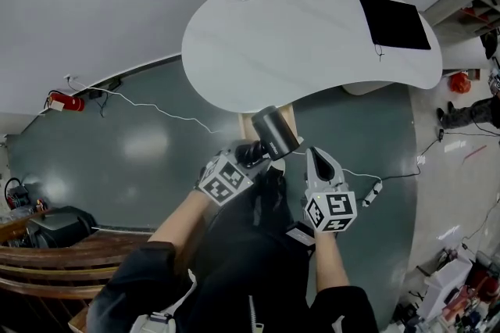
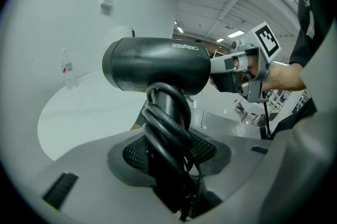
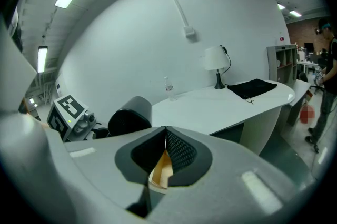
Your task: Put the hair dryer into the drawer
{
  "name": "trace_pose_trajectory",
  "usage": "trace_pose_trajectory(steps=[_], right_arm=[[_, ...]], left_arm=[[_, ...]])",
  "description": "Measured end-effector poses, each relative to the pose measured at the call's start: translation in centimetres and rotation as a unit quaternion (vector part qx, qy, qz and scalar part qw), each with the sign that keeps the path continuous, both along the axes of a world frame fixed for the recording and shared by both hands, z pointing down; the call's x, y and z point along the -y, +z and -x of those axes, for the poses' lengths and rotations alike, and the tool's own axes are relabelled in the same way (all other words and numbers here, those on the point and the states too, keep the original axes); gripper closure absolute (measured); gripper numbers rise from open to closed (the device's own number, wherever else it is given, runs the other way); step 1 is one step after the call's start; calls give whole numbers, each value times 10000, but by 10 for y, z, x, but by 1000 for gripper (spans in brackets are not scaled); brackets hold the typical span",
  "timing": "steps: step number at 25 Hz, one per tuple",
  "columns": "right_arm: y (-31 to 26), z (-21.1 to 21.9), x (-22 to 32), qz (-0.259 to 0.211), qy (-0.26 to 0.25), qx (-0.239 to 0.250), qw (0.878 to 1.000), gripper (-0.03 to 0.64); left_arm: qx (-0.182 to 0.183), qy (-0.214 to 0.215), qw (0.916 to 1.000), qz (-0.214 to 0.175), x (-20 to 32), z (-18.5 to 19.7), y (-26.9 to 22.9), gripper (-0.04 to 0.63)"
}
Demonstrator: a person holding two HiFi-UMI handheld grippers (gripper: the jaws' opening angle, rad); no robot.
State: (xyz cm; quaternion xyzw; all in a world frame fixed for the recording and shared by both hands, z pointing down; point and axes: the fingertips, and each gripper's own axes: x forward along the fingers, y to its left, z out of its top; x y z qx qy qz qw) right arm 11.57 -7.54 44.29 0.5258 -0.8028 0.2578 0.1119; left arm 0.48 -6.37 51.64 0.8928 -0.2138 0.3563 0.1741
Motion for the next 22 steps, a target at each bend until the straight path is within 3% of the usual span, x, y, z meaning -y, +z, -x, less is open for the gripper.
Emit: trace_pose_trajectory(steps=[8, 15, 22], right_arm=[[31, -12, -10, 238, 23, -81, 9997, 612], [49, -15, -10, 419, 39, -48, 9991, 612], [60, -14, -13, 571, 39, -67, 9983, 612]], left_arm=[[153, 354, 9993, -2, 5, -17, 22, 408], [590, 831, 9947, -166, 15, -19, 51, 408], [764, 1107, 9908, -170, 19, -18, 71, 408]])
